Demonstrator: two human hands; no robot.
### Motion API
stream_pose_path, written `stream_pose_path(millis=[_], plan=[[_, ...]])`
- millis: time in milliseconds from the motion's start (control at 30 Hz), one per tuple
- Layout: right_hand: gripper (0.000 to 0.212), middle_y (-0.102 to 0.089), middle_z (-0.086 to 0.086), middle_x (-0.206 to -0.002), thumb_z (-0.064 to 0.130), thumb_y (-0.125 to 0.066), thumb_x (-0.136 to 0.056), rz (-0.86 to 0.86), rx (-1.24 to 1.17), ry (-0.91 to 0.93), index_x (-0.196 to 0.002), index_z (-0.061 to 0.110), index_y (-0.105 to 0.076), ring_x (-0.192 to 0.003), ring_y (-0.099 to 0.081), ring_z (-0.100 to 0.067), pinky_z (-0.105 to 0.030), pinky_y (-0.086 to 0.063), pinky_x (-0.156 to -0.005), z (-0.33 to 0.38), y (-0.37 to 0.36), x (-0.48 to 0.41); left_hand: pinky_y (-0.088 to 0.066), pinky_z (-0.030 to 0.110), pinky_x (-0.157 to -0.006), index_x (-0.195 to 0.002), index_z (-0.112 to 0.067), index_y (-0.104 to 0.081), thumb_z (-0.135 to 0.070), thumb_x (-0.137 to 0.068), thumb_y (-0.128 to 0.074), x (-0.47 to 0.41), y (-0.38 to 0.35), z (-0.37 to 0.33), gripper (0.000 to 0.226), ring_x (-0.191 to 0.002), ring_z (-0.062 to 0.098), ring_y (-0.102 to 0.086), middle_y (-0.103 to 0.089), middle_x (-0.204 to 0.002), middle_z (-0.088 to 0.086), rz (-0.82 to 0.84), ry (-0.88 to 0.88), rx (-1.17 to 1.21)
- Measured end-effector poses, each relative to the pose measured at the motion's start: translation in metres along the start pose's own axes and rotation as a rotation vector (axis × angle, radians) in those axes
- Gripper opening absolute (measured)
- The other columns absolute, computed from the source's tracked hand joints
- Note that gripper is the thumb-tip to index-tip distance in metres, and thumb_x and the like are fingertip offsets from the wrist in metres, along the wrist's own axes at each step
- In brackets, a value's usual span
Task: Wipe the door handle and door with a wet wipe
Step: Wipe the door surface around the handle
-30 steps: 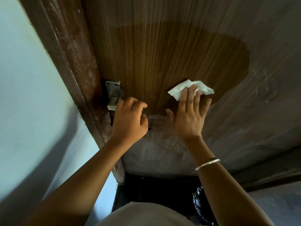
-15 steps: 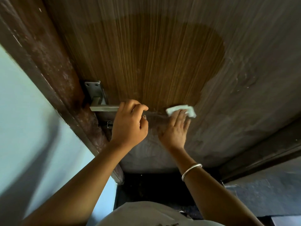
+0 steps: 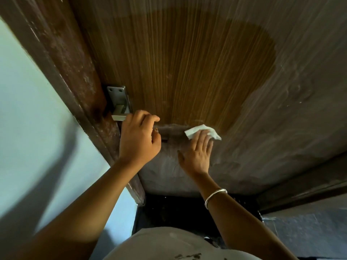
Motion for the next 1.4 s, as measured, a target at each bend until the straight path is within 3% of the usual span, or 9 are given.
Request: stream_pose_path(millis=[133,267,367,533,733,867,1100,1267,1400], plan=[[0.088,-0.03,-0.017,-0.15,0.039,-0.066,-0.075,-0.11,0.173,0.273,-0.145,0.003,-0.025,-0.135,-0.031,-0.037,-0.053,-0.008,-0.11,0.034,0.016,-0.011,-0.035,0.033,-0.069,-0.095,-0.006,-0.064,-0.015,-0.069,-0.055,0.0,0.01,0.022,0.028,-0.085,0.039,-0.054,-0.064,-0.094,0.019,-0.043,0.104,-0.084],[0.096,-0.021,-0.023,-0.151,0.038,-0.068,-0.074,-0.144,0.138,0.035,-0.146,0.001,-0.017,-0.138,-0.022,-0.04,-0.054,-0.005,-0.109,-0.016,0.019,-0.008,-0.04,0.039,-0.072,-0.096,-0.007,-0.063,-0.015,-0.07,-0.055,0.005,0.011,0.036,0.029,-0.09,0.041,-0.052,-0.063,-0.098,0.019,-0.052,0.156,-0.095],[0.095,-0.023,-0.029,-0.149,0.035,-0.072,-0.073,-0.08,0.177,0.042,-0.143,-0.005,-0.021,-0.136,-0.023,-0.046,-0.054,-0.008,-0.11,-0.019,0.006,-0.003,-0.041,0.037,-0.073,-0.099,-0.007,-0.061,-0.014,-0.069,-0.057,0.009,0.006,0.037,0.031,-0.092,0.04,-0.052,-0.061,-0.101,0.02,-0.059,0.166,-0.07],[0.073,-0.034,-0.01,-0.15,0.027,-0.062,-0.082,-0.095,0.352,0.453,-0.144,0.006,-0.031,-0.133,-0.037,-0.03,-0.049,-0.01,-0.112,0.056,-0.005,-0.01,-0.042,0.039,-0.078,-0.103,-0.007,-0.059,-0.011,-0.068,-0.053,0.01,-0.005,0.027,0.036,-0.096,0.037,-0.052,-0.058,-0.104,0.021,-0.047,0.155,-0.009],[0.058,-0.034,0.0,-0.15,0.029,-0.041,-0.089,-0.103,0.605,0.747,-0.144,0.012,-0.031,-0.138,-0.03,-0.022,-0.049,-0.006,-0.114,0.138,-0.018,-0.016,-0.045,0.042,-0.083,-0.106,-0.003,-0.056,-0.006,-0.065,-0.051,0.018,0.009,0.049,0.041,-0.099,0.04,-0.051,-0.057,-0.11,0.024,-0.113,0.275,0.011],[0.059,-0.039,0.001,-0.147,0.021,-0.046,-0.086,-0.1,0.585,0.718,-0.143,0.014,-0.033,-0.137,-0.031,-0.02,-0.051,-0.002,-0.113,0.118,-0.016,-0.02,-0.042,0.038,-0.081,-0.105,-0.004,-0.055,-0.003,-0.064,-0.047,0.021,0.019,0.06,0.042,-0.094,0.039,-0.05,-0.056,-0.107,0.023,-0.156,0.294,0.022],[0.084,-0.035,-0.01,-0.149,0.036,-0.064,-0.078,-0.096,0.502,0.665,-0.145,0.005,-0.024,-0.137,-0.03,-0.029,-0.053,-0.004,-0.112,0.09,-0.013,-0.014,-0.045,0.041,-0.08,-0.104,-0.004,-0.053,0.003,-0.061,-0.045,0.038,0.026,0.088,0.044,-0.095,0.039,-0.051,-0.052,-0.103,0.022,-0.177,0.382,0.082],[0.072,-0.024,-0.005,-0.154,0.039,-0.045,-0.091,0.04,0.469,0.786,-0.148,0.009,-0.012,-0.141,-0.021,-0.024,-0.044,-0.013,-0.113,0.182,-0.047,-0.022,-0.045,0.042,-0.079,-0.104,-0.002,-0.056,0.009,-0.061,-0.054,0.04,0.027,0.088,0.044,-0.094,0.041,-0.051,-0.054,-0.102,0.024,-0.128,0.354,0.081],[0.063,-0.024,-0.004,-0.154,0.043,-0.032,-0.095,0.078,0.53,0.758,-0.148,0.011,-0.016,-0.141,-0.02,-0.024,-0.045,-0.011,-0.114,0.192,-0.054,-0.024,-0.043,0.036,-0.076,-0.103,-0.002,-0.057,0.002,-0.066,-0.053,0.041,0.031,0.077,0.037,-0.092,0.038,-0.052,-0.056,-0.1,0.022,-0.12,0.244,0.069]])
Point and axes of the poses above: each hand's wrist, its own x-axis away from the middle knuckle, its own y-axis out of the back of the hand, z = x × y, the point moved 10 cm from there along -x, towards the middle knuckle
